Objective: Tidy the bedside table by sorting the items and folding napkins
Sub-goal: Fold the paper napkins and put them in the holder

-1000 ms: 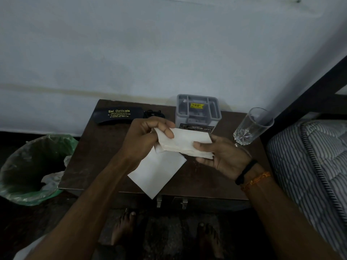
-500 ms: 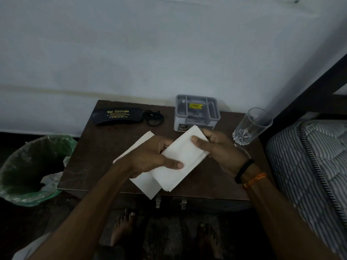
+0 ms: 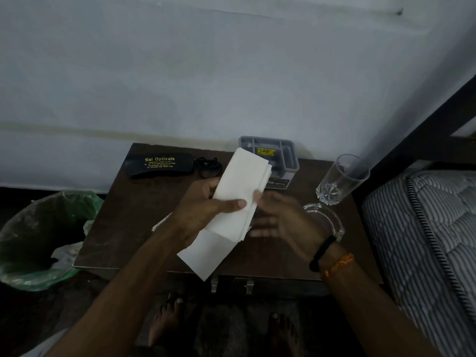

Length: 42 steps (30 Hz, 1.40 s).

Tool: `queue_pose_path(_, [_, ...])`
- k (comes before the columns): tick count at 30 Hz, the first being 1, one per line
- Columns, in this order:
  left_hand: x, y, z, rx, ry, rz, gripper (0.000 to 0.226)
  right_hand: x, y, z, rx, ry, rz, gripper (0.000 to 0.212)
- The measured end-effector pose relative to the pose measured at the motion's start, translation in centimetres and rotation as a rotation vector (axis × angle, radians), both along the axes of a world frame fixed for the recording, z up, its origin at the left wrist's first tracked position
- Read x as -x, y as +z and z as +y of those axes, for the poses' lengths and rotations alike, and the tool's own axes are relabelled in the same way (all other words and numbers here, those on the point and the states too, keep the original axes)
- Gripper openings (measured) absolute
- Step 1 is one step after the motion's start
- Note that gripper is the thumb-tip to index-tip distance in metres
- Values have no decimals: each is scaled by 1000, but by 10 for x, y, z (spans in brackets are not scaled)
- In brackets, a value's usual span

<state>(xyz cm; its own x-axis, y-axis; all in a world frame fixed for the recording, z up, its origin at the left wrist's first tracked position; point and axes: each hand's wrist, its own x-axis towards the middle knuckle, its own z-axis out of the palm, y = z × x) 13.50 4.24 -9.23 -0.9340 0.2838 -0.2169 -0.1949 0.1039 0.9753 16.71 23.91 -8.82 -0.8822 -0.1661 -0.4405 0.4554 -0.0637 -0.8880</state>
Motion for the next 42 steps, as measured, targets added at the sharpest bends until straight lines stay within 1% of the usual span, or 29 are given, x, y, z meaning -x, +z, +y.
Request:
queue_pose_path(1, [-1, 0, 3, -13, 22, -7, 45, -3, -2, -6, 35, 34, 25, 44])
queue_pose_path(3, [-2, 0, 7, -8, 45, -16, 48, -3, -5, -16, 31, 1, 101, 36])
queue_pose_path(6, [-1, 0, 11, 11, 82, -50, 49, 2, -8, -16, -117, -56, 189, 22])
queue_pose_path(9, [2, -1, 11, 1, 90, -82, 42, 5, -10, -11, -278, -26, 248, 19])
queue_pose_path(11, [1, -3, 12, -18, 90, -92, 40, 4, -10, -11, -432, -16, 302, 22])
queue_pose_path(12, [1, -4, 13, -27, 92, -99, 39, 3, -10, -11, -491, -34, 324, 27])
queue_pose_path(13, [1, -6, 14, -34, 95, -108, 39, 3, -10, -12, -505, -69, 338, 36])
queue_pose_path(15, [2, -8, 16, -41, 109, -124, 40, 4, -9, -13, -465, -132, 372, 56])
queue_pose_path(16, [3, -8, 16, -47, 119, -125, 40, 6, -8, -13, -450, -142, 397, 62])
queue_pose_path(17, [3, -9, 17, -57, 130, -122, 39, 7, -7, -12, -435, -135, 422, 62])
queue_pose_path(19, [5, -11, 18, -71, 138, -109, 38, 9, -4, -13, -388, -91, 445, 48])
queue_pose_path(22, [7, -11, 20, -54, 118, -72, 31, 11, -4, -13, -336, -16, 416, 23])
queue_pose_path(24, [10, -12, 21, -67, 115, -76, 28, 15, -4, -8, -347, -42, 412, 19])
queue_pose_path(26, [14, -11, 20, -29, 132, -51, 29, 19, -4, -2, -408, -126, 455, 23])
queue_pose_path(29, [30, -5, 21, 164, 191, 109, 50, 27, -2, 11, -577, -271, 563, 32])
queue_pose_path(31, [45, 4, 24, 263, 182, 228, 61, 35, 3, 21, -606, -371, 599, 46])
queue_pose_path(32, [53, 10, 27, 274, 147, 247, 62, 41, 5, 26, -588, -421, 606, 55])
queue_pose_path(34, [66, 19, 34, 237, 49, 197, 61, 51, 11, 33, -541, -487, 595, 70])
queue_pose_path(36, [76, 24, 40, 198, -44, 161, 59, 59, 16, 36, -499, -486, 580, 78])
queue_pose_path(37, [79, 27, 43, 206, -84, 191, 54, 62, 18, 36, -489, -469, 575, 78])
queue_pose_path(38, [82, 29, 45, 223, -111, 245, 47, 64, 20, 34, -489, -447, 574, 75])
queue_pose_path(40, [86, 31, 49, 214, -110, 332, 36, 68, 23, 30, -520, -394, 582, 57])
queue_pose_path(42, [88, 29, 52, 184, -62, 339, 30, 69, 23, 27, -548, -329, 578, 41])
